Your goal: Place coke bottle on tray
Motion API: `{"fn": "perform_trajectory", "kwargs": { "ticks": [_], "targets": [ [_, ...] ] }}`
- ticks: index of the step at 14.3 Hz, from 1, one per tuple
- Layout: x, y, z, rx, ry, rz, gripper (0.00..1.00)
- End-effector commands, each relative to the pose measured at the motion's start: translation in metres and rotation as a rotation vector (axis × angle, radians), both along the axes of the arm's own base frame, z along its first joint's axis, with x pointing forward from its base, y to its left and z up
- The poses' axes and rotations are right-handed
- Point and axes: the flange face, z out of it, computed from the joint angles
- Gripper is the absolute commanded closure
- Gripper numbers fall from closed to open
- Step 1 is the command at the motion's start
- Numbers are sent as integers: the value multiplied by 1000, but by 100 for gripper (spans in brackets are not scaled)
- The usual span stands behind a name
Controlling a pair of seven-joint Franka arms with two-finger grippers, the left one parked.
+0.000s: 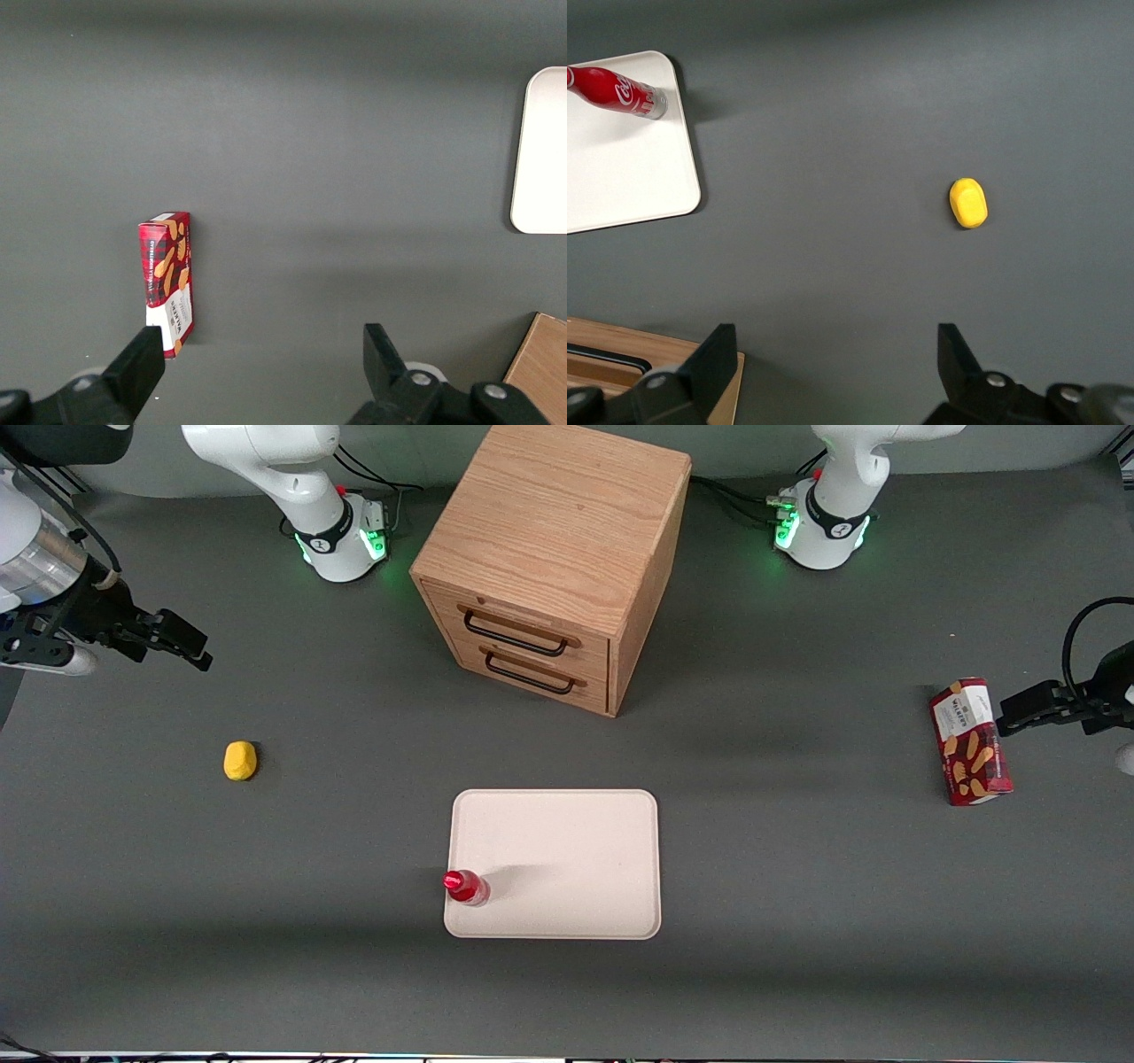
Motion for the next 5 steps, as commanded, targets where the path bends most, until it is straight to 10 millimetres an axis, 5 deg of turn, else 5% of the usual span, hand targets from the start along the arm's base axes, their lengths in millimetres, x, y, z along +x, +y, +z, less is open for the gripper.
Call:
{"fn": "perform_trajectory", "kwargs": {
  "ticks": [1,5],
  "targets": [
    [3,2,6,27,-1,24,0],
    [5,6,4,26,4,33,0]
  ]
}}
